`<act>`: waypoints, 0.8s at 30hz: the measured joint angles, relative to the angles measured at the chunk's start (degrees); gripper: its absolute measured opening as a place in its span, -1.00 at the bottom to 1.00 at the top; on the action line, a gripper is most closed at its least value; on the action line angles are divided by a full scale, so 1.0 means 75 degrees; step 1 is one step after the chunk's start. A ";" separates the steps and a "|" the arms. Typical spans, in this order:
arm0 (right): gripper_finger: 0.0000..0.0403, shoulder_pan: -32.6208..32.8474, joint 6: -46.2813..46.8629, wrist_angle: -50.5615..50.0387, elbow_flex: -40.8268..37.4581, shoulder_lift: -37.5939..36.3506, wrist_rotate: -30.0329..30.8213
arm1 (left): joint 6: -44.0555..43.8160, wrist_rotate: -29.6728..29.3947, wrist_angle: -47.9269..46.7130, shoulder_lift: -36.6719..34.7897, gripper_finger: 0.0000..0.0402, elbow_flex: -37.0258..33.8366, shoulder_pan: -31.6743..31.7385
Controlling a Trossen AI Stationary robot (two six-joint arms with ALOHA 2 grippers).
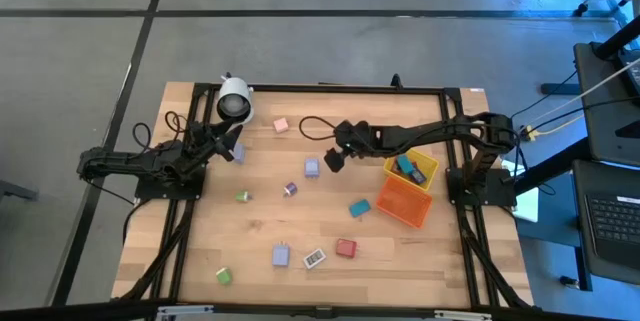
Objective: Pick & Place Office items
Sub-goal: Put the light blue digital timer into the yellow basket
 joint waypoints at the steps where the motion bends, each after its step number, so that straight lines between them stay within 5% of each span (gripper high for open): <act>1: 0.72 -0.0014 -0.0112 -0.0004 0.0000 0.0000 -0.0292 | 0.0000 0.0000 -0.0002 0.0001 0.25 0.0001 0.0000; 10: 0.72 0.0036 -0.3264 -0.0600 0.0000 -0.0001 -0.2818 | 0.0000 0.0000 0.0000 0.0002 0.25 0.0001 0.0001; 24: 0.72 0.0474 -0.5443 -0.1157 0.0000 -0.0003 -0.4283 | 0.0000 0.0000 -0.0001 0.0000 0.25 0.0002 0.0001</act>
